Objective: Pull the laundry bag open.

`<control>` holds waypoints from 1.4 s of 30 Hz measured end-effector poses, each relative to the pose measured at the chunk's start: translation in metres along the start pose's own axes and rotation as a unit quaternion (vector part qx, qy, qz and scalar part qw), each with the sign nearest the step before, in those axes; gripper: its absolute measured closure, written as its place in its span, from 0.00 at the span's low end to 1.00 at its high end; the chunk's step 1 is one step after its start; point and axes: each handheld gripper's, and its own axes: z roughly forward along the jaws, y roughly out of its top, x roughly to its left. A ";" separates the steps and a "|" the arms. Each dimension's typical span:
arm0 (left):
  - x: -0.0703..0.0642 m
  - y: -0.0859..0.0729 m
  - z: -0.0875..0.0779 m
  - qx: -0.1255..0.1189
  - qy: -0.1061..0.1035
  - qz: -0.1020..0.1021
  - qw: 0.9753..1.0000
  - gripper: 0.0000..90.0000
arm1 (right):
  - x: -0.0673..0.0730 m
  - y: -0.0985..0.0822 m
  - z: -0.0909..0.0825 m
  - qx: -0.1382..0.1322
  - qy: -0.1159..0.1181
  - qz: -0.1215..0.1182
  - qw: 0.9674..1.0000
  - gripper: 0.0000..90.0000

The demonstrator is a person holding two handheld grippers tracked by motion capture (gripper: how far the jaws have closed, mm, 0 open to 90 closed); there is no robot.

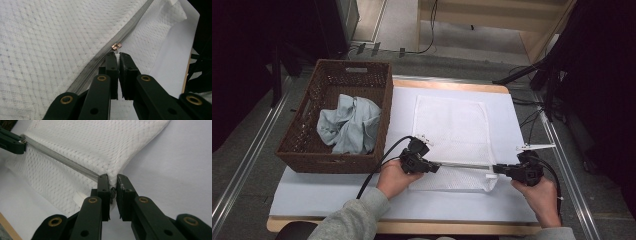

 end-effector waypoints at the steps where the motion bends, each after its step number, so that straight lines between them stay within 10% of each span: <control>1: 0.000 0.000 0.000 0.001 0.001 0.000 1.000 0.96 | 0.000 0.000 0.000 0.000 0.000 0.000 1.000 0.92; 42: -0.006 -0.015 -0.020 -0.003 0.032 0.001 0.999 0.96 | -0.006 -0.001 -0.003 0.013 -0.013 -0.006 1.000 0.93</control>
